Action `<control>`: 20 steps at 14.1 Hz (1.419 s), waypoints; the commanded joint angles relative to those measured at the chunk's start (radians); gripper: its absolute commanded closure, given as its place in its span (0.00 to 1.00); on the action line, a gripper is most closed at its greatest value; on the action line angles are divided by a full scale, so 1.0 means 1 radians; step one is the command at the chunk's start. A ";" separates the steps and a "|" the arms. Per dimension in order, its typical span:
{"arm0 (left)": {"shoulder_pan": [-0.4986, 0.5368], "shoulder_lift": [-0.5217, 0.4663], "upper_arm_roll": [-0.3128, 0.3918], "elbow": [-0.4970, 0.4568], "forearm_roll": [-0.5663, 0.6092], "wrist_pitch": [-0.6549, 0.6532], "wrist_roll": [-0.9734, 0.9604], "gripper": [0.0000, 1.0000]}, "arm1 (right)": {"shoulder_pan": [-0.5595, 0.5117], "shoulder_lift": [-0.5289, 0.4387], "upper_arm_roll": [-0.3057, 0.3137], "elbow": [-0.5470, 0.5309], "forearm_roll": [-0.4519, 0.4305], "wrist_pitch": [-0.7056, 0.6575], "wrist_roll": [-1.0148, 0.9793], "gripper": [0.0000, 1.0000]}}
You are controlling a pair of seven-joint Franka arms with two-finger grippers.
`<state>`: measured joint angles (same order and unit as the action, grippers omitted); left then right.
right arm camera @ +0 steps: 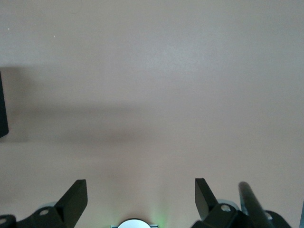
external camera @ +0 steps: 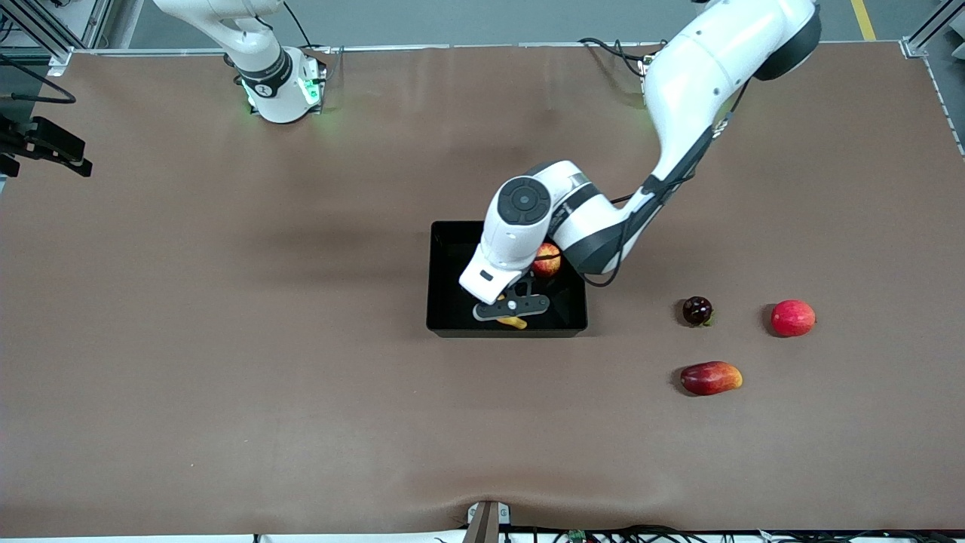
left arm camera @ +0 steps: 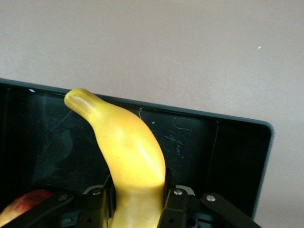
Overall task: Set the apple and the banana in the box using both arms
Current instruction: 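Carry the banana with the left gripper over the black tray, then lower the banana into the tray and open the left gripper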
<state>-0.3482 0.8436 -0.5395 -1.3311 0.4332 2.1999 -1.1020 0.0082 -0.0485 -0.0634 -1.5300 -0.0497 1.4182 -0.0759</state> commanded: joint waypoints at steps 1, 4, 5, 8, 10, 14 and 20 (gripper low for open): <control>-0.106 0.043 0.090 0.041 -0.019 0.059 -0.042 1.00 | -0.017 -0.002 0.008 0.002 0.016 -0.004 -0.001 0.00; -0.113 0.080 0.098 0.040 -0.017 0.107 -0.036 1.00 | -0.017 -0.002 0.008 0.002 0.017 -0.004 -0.001 0.00; -0.120 0.089 0.101 0.040 -0.017 0.109 -0.033 1.00 | -0.017 -0.002 0.008 0.002 0.017 -0.004 -0.001 0.00; -0.143 0.118 0.130 0.040 -0.014 0.125 -0.021 1.00 | -0.017 -0.002 0.008 0.002 0.017 -0.002 -0.001 0.00; -0.152 0.118 0.148 0.035 -0.005 0.138 0.034 0.01 | -0.016 -0.002 0.008 0.002 0.016 -0.004 -0.001 0.00; -0.126 0.028 0.150 0.033 0.001 0.101 0.117 0.00 | -0.016 -0.002 0.010 0.002 0.016 -0.004 -0.001 0.00; 0.029 -0.236 0.136 0.017 -0.013 -0.214 0.177 0.00 | -0.016 -0.002 0.010 0.002 0.016 -0.004 -0.001 0.00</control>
<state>-0.3509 0.7148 -0.4017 -1.2596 0.4330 2.0925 -0.9551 0.0077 -0.0483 -0.0628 -1.5302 -0.0491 1.4181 -0.0759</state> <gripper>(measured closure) 0.000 0.000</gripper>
